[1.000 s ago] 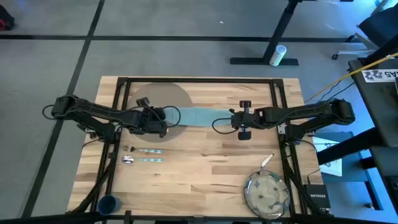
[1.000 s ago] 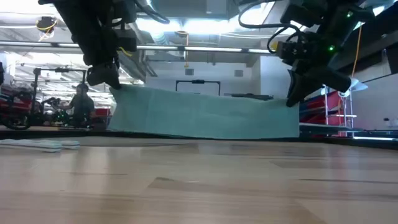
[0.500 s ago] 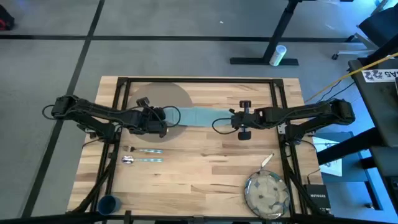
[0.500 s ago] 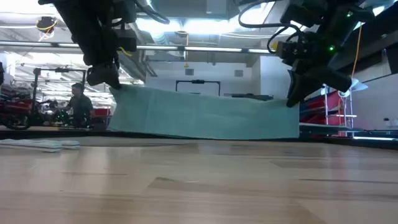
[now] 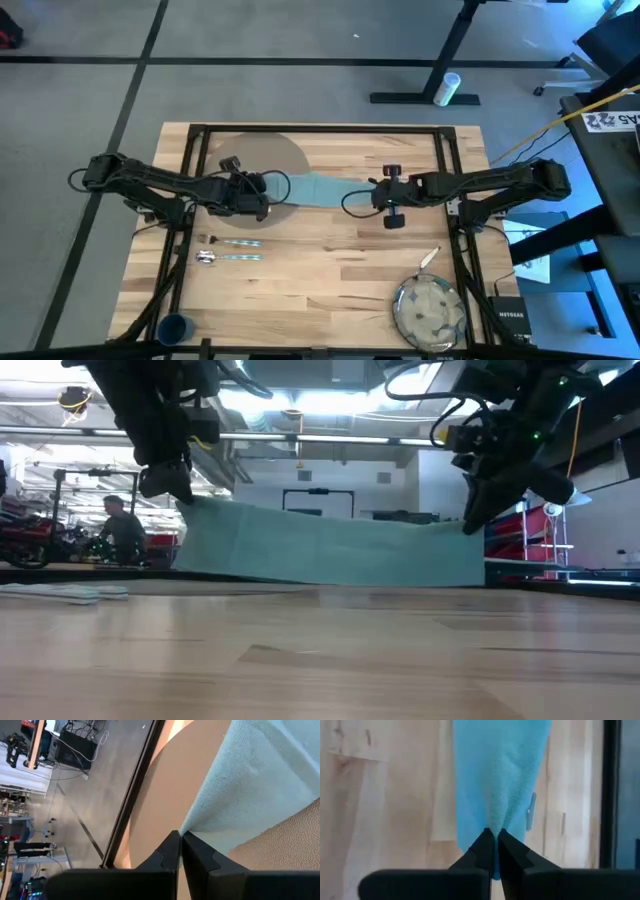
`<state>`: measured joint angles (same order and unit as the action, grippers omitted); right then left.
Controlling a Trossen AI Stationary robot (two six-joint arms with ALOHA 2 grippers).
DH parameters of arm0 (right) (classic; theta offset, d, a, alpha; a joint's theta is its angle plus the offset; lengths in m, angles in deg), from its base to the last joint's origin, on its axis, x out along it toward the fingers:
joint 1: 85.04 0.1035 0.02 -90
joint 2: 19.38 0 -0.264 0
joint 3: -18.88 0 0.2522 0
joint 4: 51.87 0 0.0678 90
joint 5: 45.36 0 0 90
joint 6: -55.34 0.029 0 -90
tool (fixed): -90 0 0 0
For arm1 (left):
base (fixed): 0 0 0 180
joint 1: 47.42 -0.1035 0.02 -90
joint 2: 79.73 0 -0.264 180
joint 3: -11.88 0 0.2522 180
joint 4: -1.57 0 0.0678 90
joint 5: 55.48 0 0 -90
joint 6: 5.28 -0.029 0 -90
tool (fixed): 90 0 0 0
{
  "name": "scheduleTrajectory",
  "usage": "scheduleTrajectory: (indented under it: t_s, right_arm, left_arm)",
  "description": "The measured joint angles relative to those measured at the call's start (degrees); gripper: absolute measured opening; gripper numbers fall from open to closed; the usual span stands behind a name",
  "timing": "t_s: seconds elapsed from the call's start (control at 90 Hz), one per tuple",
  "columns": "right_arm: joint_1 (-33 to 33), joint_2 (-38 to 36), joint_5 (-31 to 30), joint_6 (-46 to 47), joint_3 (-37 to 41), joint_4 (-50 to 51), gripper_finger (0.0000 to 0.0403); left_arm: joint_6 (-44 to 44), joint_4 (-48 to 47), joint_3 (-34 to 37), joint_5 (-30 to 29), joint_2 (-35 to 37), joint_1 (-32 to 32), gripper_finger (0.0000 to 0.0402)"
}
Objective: Set table place
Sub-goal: Fold the blue table napkin
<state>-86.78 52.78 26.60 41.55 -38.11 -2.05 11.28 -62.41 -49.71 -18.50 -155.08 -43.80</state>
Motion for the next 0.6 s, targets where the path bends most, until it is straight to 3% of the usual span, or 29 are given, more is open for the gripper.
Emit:
scheduleTrajectory:
  t_s: [0.256, 0.6]
  right_arm:
    - [-0.02, 0.0, 2.73, 0.01, 0.0, -0.05, 0.0033]
    - [-0.2, 0.0, 5.52, 0.14, 0.0, -4.7, 0.0146]
  left_arm:
    - [0.03, 0.0, -0.01, -0.01, 0.0, -0.02, 0.0]
    - [0.01, 0.0, 0.01, -0.01, 0.0, -0.02, 0.0]
